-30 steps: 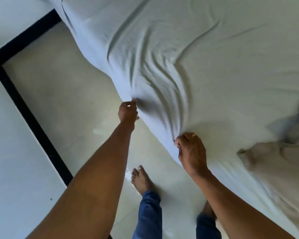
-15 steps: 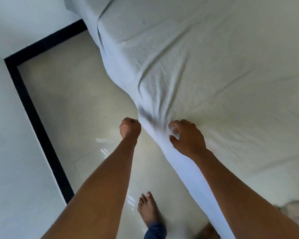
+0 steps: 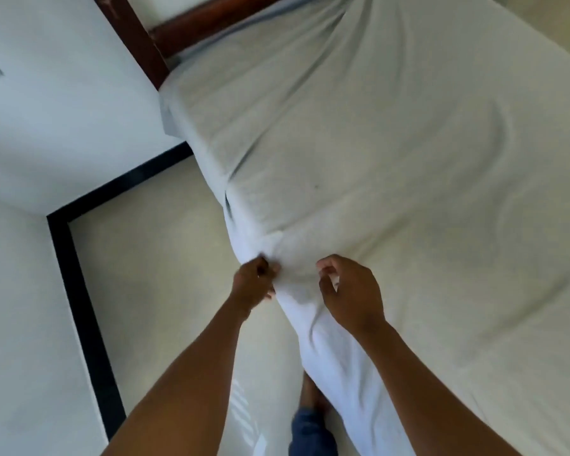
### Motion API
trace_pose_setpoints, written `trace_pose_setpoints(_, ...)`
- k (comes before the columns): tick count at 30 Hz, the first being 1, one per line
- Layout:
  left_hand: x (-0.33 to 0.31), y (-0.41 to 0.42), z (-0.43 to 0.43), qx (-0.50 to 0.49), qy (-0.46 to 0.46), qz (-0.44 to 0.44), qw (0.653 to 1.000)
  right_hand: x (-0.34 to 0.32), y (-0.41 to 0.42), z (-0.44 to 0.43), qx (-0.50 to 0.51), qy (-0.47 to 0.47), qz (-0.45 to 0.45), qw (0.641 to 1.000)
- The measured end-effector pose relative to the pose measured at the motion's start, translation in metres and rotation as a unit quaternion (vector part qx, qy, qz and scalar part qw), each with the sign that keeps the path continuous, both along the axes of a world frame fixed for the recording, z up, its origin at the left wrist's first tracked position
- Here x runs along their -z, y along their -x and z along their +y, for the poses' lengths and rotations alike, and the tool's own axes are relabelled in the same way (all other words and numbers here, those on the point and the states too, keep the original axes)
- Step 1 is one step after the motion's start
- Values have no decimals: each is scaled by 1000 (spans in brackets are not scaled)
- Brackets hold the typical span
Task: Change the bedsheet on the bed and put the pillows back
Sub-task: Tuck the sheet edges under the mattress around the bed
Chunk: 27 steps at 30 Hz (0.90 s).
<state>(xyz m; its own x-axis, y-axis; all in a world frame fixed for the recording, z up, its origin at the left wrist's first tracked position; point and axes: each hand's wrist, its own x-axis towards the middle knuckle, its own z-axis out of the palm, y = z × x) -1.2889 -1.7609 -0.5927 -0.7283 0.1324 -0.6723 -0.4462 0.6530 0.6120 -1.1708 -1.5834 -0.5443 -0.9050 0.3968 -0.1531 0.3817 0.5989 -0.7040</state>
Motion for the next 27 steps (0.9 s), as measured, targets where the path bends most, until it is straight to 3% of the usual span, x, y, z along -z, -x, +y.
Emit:
trace_pose_setpoints(2,0,34,-14,28,-32,-130,991,0,57,1,2,-10,-1,1000)
trace_pose_setpoints(3,1,59,-20,42,-23,-152,987,-1,86,1,-8,-16,-4,1000)
trace_pose_setpoints(6,5,140,-40,-22,27,-59,998,-8,162,2,-50,-46,-4,998)
trace_pose_setpoints(9,-8,241,-46,-217,-26,-2,976,-18,230,-3,-63,-27,-33,997)
trace_pose_setpoints(12,-14,343,-38,-257,-45,52,964,-19,285,-4,-44,-13,15,999)
trace_pose_setpoints(17,7,491,-31,-268,-62,-4,961,-1,387,-9,115,39,105,987)
trace_pose_setpoints(20,25,531,-33,-285,-90,-2,954,3,431,-22,221,104,93,965)
trace_pose_setpoints(22,35,547,-42,-265,-43,63,961,4,453,-30,250,119,99,956)
trace_pose_setpoints(24,52,565,-65,-245,60,129,959,4,469,-40,267,122,107,950)
trace_pose_setpoints(27,97,603,-122,-339,149,152,917,0,481,-49,272,114,108,949)
